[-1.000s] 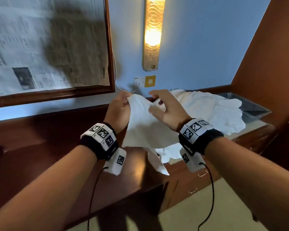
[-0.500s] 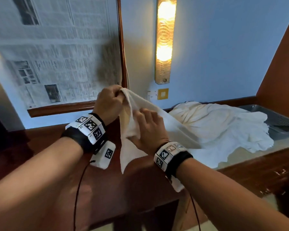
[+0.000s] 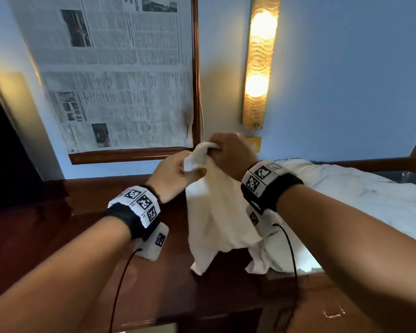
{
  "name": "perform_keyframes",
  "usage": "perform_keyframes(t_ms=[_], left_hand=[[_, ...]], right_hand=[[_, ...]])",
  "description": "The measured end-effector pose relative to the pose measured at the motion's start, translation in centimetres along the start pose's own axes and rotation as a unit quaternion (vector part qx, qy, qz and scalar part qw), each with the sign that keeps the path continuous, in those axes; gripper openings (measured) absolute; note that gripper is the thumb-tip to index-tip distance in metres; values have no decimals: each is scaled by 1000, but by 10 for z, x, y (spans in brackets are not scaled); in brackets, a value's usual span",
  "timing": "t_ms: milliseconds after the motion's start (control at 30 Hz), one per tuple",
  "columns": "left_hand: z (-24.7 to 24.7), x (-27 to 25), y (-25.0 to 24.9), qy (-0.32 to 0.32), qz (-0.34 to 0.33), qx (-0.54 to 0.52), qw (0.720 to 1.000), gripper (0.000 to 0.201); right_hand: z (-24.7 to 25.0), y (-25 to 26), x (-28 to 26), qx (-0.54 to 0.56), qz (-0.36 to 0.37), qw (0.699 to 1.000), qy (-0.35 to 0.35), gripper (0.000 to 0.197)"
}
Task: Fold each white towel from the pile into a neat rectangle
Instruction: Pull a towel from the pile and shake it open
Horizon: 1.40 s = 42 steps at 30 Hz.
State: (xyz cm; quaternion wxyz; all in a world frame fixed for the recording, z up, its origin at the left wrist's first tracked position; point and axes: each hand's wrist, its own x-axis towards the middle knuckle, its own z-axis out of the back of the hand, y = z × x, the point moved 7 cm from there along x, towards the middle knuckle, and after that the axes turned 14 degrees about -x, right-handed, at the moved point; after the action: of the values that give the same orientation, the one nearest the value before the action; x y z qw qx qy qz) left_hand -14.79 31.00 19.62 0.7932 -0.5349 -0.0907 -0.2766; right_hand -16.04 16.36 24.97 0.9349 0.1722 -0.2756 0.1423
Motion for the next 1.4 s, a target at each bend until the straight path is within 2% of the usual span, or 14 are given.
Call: perform_keyframes(t_ms=[67, 133, 233, 300, 467, 567, 633, 767, 867, 1000, 1133, 1233, 1300, 1400], left_hand=[[-2, 5, -18, -54, -51, -37, 997, 21], [2, 11, -26, -94, -63, -44, 993, 22], [10, 17, -29, -98, -63, -57, 991, 23], [18, 17, -31, -92, -62, -51, 993, 23], [67, 0, -18, -153, 0, -34, 988, 31], [88, -12, -5, -186, 28, -61, 980, 30], [84, -15, -5, -188, 27, -53, 980, 26], [52, -7, -13, -145, 5, -77, 986, 47], [11, 4, -25, -92, 6, -139, 986, 31], [-21, 11, -30, -64, 14, -172, 983, 37], [-15, 12, -31, -43, -7, -74, 996, 50], [-6, 7, -40, -28, -19, -70, 997, 53], [11, 3, -44, -40, -17, -67, 997, 49], [35, -6, -49, -58, -5, -92, 994, 49]], right_hand=[[6, 4, 6, -40, 30, 999, 17, 11], [11, 0, 10, -47, 43, 998, 18, 13], [5, -18, 3, -50, 66, 996, 27, 11], [-11, -44, -10, -79, 58, 993, 61, 10], [-32, -162, -45, -156, -94, 980, 77, 14], [-22, -194, -52, -128, -171, 976, 45, 16], [-17, -182, -40, -96, -168, 981, 27, 19], [-9, -102, -11, 3, -14, 1000, -26, 27], [5, -41, -1, 50, 58, 996, -36, 29], [14, -13, 2, 19, 28, 999, -41, 7], [12, -20, -17, 52, 26, 995, -76, 20], [-10, -33, -44, -8, 34, 999, -13, 16], [-30, -65, -69, -70, -2, 997, 13, 17], [-41, -137, -114, -81, -188, 977, 53, 16]])
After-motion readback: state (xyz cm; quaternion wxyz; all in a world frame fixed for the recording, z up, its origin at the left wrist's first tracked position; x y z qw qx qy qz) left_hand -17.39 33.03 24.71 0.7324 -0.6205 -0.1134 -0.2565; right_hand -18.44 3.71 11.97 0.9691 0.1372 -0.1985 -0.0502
